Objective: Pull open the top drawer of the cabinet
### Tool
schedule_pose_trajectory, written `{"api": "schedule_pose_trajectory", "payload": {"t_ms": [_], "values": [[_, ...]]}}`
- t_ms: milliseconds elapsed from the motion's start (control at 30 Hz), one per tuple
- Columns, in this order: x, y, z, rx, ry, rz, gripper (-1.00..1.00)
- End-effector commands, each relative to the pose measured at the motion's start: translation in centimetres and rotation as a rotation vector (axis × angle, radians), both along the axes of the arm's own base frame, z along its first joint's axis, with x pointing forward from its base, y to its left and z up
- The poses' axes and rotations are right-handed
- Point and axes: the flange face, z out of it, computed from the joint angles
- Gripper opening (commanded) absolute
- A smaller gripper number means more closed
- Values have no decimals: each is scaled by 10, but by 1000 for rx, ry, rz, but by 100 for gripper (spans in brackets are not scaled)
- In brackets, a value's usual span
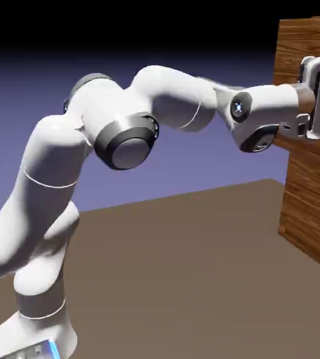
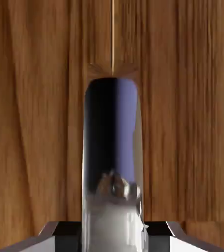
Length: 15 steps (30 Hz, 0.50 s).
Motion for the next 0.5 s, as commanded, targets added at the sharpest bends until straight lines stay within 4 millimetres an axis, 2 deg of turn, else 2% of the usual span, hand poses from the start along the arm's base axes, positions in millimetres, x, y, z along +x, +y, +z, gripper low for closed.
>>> {"api": "schedule_pose_trajectory", "payload": {"t_ms": [0, 200, 467], "values": [[-6, 0, 0, 0, 1, 1, -100], [-40, 0, 0, 0, 1, 1, -100], [-74, 0, 0, 0, 1, 1, -100]]}}
